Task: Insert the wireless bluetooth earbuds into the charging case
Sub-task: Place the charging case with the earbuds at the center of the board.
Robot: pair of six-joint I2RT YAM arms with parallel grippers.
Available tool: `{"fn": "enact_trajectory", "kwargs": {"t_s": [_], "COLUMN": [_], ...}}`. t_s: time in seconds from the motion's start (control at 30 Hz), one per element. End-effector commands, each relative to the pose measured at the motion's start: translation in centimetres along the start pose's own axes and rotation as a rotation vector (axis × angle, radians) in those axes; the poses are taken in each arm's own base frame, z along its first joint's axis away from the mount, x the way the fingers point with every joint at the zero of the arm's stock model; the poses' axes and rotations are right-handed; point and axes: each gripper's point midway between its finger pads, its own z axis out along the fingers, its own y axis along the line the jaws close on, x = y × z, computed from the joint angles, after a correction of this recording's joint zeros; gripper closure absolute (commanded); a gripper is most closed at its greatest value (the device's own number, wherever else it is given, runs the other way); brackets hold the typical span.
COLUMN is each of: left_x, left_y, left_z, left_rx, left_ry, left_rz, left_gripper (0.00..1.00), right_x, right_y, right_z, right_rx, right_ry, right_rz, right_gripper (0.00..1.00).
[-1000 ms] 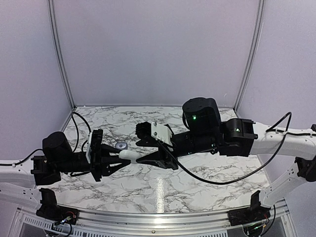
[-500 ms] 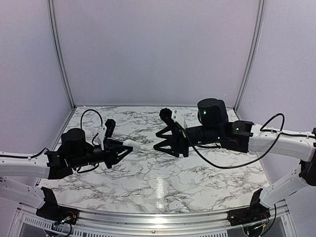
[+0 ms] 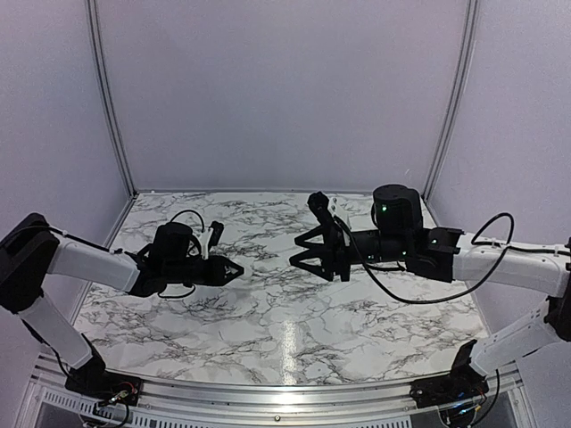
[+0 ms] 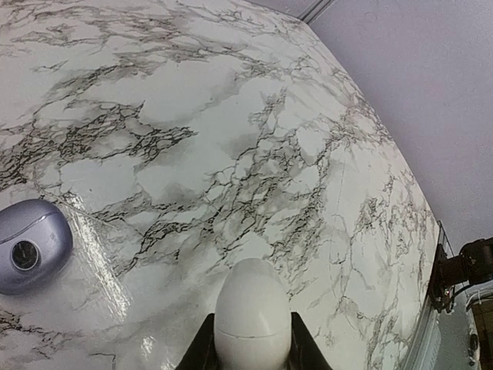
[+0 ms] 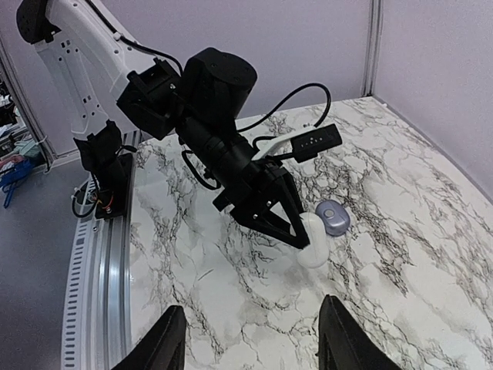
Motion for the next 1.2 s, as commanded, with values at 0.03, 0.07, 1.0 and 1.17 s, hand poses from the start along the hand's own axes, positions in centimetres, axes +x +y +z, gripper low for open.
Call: {"fn": "enact_trajectory", "kwargs": {"t_s": [0.03, 0.07, 1.0, 1.17], "left_x": [-0.7, -0.5, -2.6, -6.3], "left_y": [1.9, 2.3, 2.9, -0.6], "left_z": [2.0, 2.4, 2.2, -2.5], "left_rx": [-0.048, -0.058, -0.209, -0.283], "left_ry": [0.008, 0.017, 0.059, -0.033], "left_rz": [-0.071, -0.077, -0.009, 0.135], "left_gripper": [1.0, 0.98, 0.01, 0.01], "right_x": [-1.5, -1.3, 0.5, 1.1], "right_y": [-0.2, -0.3, -2.8, -4.9], "right_z": [-0.7, -0.7, -0.8, -1.2], "right_rx": [0.018, 0.021, 0.067, 0.097], "right_ry": [-0.054, -0.051, -0.048, -0.06], "right_rz": [-0.008, -0.006, 0.099, 0.18], "right_gripper": [0.5, 0.5, 0.4, 0.13]}}
